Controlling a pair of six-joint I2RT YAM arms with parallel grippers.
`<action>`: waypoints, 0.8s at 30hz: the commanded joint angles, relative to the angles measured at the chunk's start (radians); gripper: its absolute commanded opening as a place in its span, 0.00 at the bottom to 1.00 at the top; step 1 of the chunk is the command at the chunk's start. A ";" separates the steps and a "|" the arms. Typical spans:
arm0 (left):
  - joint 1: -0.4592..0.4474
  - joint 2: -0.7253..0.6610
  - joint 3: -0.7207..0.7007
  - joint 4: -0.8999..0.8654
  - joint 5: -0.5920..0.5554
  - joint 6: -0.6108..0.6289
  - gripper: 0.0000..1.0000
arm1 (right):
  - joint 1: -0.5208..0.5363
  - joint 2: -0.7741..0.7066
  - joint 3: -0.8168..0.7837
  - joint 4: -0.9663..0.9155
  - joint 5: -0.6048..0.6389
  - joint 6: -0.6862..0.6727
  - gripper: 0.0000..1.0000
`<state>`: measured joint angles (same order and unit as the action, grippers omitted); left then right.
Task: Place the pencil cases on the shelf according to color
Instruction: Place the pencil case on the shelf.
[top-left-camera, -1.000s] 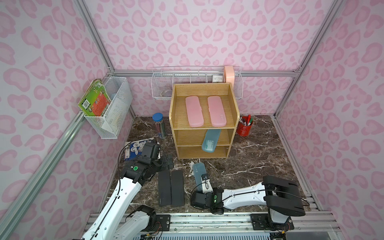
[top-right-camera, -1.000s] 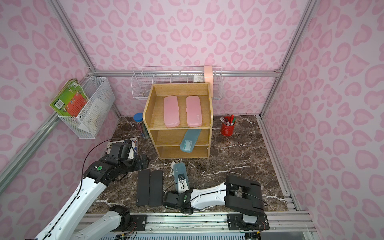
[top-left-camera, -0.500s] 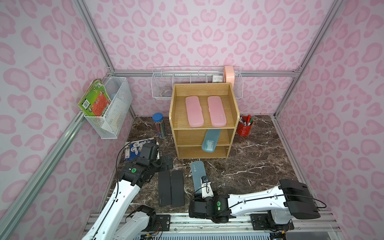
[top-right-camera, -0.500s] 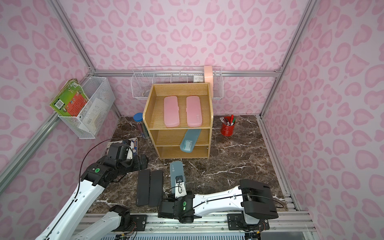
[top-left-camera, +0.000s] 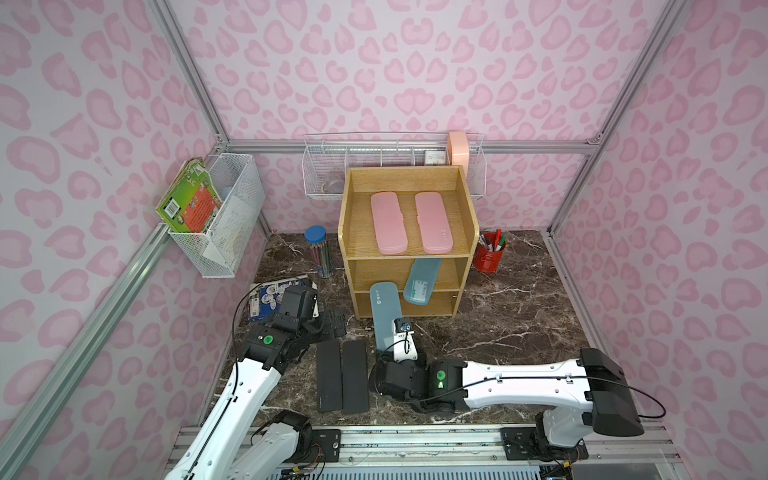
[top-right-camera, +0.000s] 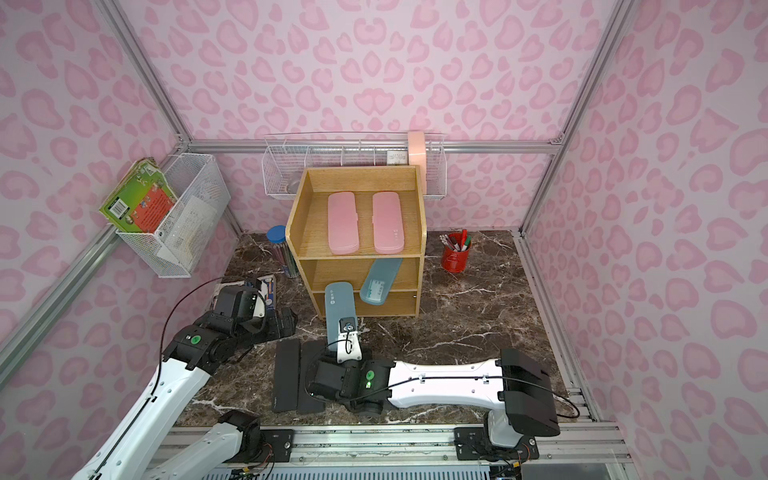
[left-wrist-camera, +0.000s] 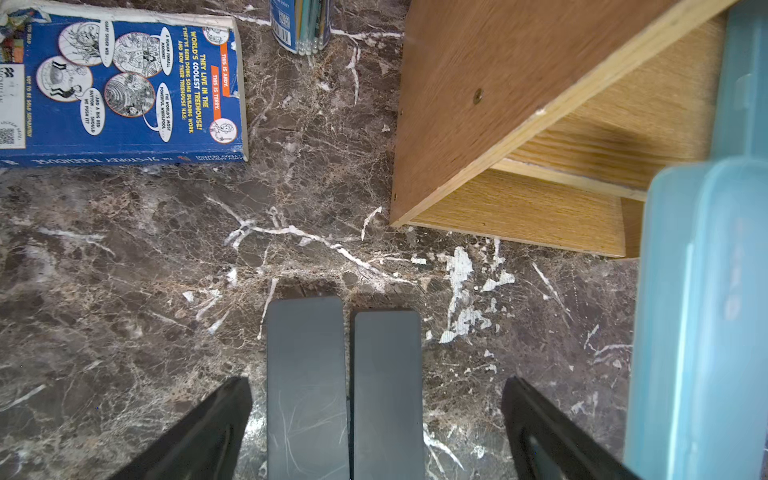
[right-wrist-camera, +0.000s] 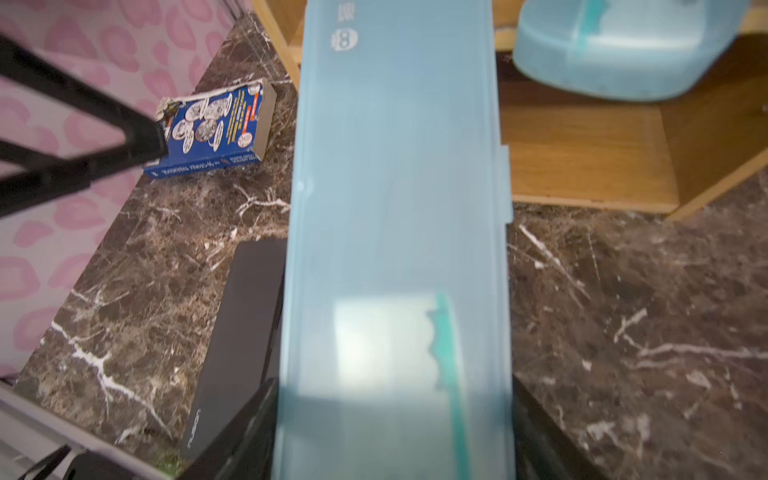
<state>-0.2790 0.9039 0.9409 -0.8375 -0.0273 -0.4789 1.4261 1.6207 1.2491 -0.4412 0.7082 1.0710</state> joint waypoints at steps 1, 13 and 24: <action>0.008 0.006 0.004 0.019 0.029 -0.007 0.99 | -0.101 0.028 0.048 0.138 -0.094 -0.169 0.62; 0.024 0.010 0.002 0.033 0.075 0.000 0.99 | -0.309 0.333 0.444 0.078 -0.159 -0.250 0.73; 0.039 0.017 0.004 0.042 0.113 0.006 0.99 | -0.275 0.318 0.433 0.115 -0.192 -0.252 0.98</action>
<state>-0.2420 0.9207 0.9409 -0.8078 0.0692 -0.4873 1.1397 1.9598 1.6863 -0.3714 0.5087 0.8307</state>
